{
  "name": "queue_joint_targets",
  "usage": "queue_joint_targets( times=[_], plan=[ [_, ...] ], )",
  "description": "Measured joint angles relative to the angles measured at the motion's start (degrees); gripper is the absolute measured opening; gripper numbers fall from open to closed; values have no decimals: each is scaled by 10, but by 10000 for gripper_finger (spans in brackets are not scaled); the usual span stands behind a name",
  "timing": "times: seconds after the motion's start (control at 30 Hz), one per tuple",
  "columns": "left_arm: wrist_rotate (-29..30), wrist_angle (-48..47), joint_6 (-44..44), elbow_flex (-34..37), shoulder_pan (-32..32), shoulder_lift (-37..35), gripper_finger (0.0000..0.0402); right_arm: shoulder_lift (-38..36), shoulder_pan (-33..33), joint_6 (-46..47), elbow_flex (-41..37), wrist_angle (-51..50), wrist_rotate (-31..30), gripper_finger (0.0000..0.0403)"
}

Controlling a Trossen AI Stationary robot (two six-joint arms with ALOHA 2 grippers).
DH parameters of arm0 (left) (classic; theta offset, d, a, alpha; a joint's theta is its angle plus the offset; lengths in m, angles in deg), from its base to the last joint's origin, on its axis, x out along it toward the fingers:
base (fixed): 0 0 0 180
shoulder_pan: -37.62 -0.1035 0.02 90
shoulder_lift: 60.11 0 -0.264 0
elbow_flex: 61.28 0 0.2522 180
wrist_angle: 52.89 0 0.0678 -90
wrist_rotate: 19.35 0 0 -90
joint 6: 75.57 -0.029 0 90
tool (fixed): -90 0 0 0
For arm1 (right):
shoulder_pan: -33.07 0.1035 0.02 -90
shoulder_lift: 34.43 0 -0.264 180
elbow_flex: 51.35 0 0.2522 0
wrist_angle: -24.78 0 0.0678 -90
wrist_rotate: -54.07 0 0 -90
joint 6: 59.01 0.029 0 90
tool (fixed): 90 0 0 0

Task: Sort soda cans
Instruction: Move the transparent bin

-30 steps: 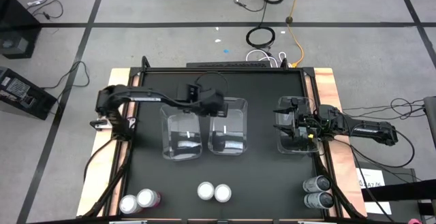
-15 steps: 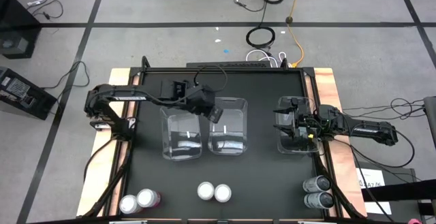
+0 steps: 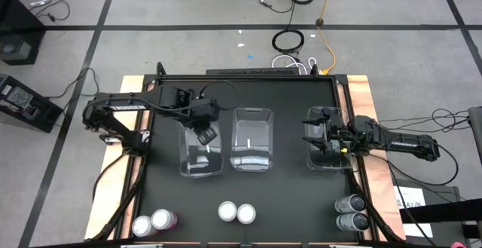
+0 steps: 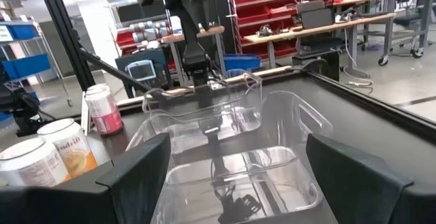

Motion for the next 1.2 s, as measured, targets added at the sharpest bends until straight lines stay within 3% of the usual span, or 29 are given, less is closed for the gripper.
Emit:
queue_joint_targets(
  times=[0.1,0.23,0.43,0.7,0.87,1.03,1.2],
  plan=[
    [2,7,-5,0,1,4,116,0,0,13,0,5,0,336],
    [6,8,-48,0,3,3,116,0,0,100,0,24,-6,336],
    [43,6,-103,0,19,3,116,0,0,113,0,32,-17,336],
    [47,7,-105,0,30,3,116,0,0,236,0,31,-17,336],
    [47,12,-104,0,31,3,116,0,0,254,0,28,-23,336],
    [47,58,-137,1,33,3,116,0,0,254,0,24,-75,336],
    [46,147,-200,34,40,-2,116,0,0,306,0,30,-72,336]
  ],
)
